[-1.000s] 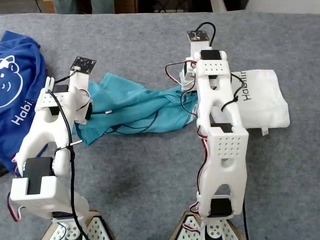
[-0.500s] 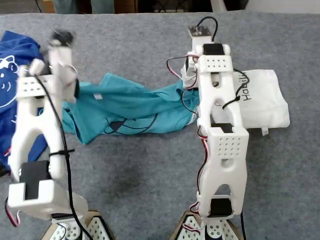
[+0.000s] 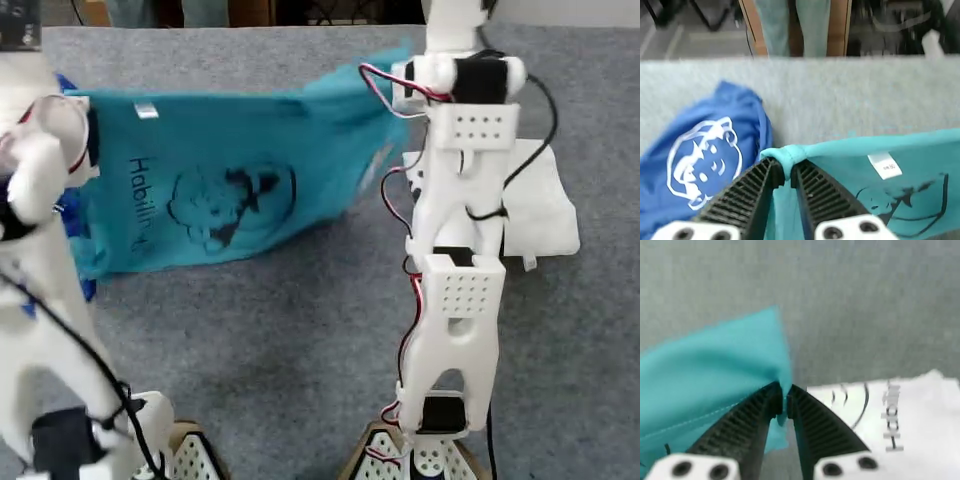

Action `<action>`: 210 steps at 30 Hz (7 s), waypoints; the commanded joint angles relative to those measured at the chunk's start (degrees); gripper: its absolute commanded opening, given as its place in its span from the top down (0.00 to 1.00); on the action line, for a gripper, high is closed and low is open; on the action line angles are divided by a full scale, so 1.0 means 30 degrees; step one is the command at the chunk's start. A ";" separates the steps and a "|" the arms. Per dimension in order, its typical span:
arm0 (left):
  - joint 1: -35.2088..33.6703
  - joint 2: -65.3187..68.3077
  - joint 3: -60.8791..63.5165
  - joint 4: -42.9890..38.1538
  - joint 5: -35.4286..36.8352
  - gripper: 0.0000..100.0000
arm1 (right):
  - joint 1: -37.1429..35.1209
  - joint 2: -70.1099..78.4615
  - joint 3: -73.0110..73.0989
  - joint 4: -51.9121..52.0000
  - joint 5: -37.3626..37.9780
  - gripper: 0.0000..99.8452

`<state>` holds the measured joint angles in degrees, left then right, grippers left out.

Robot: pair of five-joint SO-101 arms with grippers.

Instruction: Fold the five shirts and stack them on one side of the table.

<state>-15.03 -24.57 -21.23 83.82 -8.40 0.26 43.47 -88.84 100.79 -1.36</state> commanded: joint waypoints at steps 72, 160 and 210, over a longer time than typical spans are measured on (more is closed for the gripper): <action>-0.1538 -0.4132 1.5751 -0.0996 -0.2256 0.97 | -0.4308 -1.3260 2.5363 0.0059 -0.2403 0.99; -0.5553 -1.7875 2.5685 0.0996 -0.9436 0.97 | -0.4835 0.3678 1.2088 -0.0615 0.2168 0.96; -0.5553 -1.7875 2.5685 0.1026 -0.9348 0.97 | -0.2755 -1.2762 2.6652 -0.0908 0.2403 0.82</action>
<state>-31.74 -77.93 56.57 87.25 -36.18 -8.35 14.02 -23.60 100.44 6.37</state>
